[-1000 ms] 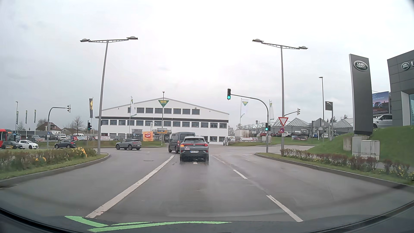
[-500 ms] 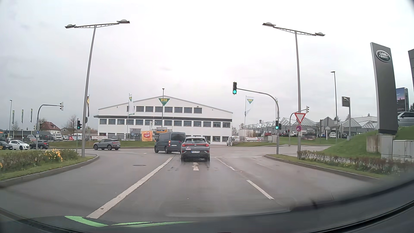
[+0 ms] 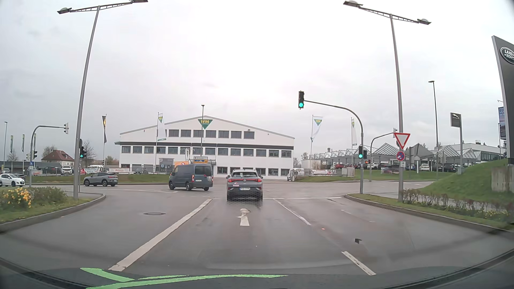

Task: Follow the waypoints while adhering to traffic rules and regulations

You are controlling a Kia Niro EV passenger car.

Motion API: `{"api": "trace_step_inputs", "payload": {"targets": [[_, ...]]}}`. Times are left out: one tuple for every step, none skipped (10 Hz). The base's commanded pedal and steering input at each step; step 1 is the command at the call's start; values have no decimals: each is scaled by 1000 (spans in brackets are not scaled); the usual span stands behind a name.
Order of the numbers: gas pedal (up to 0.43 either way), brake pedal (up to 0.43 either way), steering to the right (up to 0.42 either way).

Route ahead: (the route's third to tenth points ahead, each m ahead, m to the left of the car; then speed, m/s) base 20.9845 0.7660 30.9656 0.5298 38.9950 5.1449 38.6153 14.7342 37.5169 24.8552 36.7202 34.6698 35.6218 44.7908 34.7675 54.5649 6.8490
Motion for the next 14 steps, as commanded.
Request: {"api": "trace_step_inputs", "payload": {"targets": [[110,0,-20],[110,0,-20],[110,0,-20],[110,0,-20],[110,0,-20],[110,0,-19],[110,0,-19],[110,0,-17],[98,0,-16],[98,0,-16],[98,0,-16],[87,0,-15],[79,0,-13],[59,0,-13]]}}
